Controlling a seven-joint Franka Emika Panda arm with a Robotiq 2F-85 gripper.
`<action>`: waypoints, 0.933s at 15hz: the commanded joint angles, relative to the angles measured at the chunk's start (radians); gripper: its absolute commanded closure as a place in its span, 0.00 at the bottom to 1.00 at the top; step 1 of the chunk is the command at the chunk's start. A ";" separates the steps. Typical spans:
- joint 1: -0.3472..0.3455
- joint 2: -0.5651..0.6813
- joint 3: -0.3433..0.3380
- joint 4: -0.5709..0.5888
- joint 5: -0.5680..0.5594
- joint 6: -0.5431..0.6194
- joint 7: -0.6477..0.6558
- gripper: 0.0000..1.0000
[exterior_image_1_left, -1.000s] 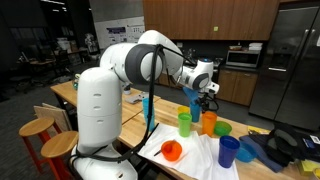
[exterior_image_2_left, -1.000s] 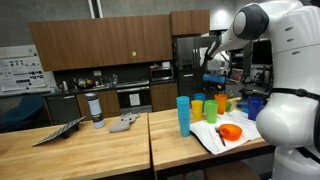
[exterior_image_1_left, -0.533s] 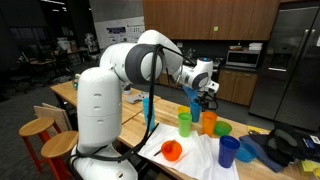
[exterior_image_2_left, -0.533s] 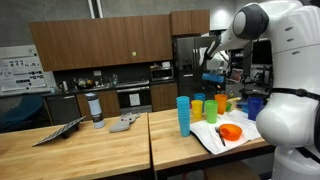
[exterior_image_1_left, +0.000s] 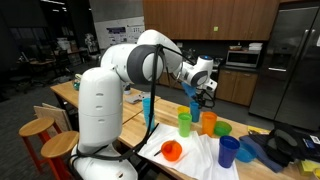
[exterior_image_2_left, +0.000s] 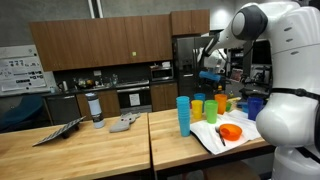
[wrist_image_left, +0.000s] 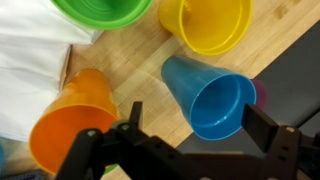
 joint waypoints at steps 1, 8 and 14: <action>-0.002 0.025 0.011 0.064 0.043 -0.064 -0.017 0.00; -0.012 0.084 0.004 0.116 0.046 -0.121 -0.012 0.00; -0.005 0.109 -0.009 0.121 0.009 -0.103 0.002 0.01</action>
